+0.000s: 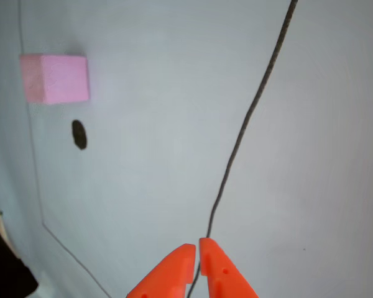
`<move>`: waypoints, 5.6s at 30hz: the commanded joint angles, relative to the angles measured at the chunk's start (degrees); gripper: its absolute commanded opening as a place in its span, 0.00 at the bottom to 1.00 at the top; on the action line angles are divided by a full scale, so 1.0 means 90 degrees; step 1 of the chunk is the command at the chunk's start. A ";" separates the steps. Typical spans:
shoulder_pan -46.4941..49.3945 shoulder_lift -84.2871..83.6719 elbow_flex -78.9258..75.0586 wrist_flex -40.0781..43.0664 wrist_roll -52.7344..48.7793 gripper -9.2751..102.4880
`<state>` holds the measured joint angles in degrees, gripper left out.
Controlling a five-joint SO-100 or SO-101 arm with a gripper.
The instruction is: Grasp the colored block, Place it on the black dot, and then return the arm to the default position.
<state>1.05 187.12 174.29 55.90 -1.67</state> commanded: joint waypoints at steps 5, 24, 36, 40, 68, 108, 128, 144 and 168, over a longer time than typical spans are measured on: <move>-0.0361 0.0020 -0.0098 0.0039 0.0225 0.08; -0.0361 -0.0547 -0.0488 -0.0176 0.0186 0.08; -0.0078 -0.5479 -0.4951 0.0107 0.0879 0.08; 0.0078 -0.7197 -0.6963 0.0479 0.1104 0.08; 0.0254 -1.4307 -1.4531 0.2061 0.1387 0.08; 0.0527 -1.4365 -1.3379 0.2402 0.0518 0.55; 0.0391 -1.4873 -1.3340 0.2090 0.0254 0.51; 0.0508 -1.4941 -1.3359 0.1982 0.0322 0.39; 0.0781 -1.4434 -1.3350 0.2041 0.0391 0.08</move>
<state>7.65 52.47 54.93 74.27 1.58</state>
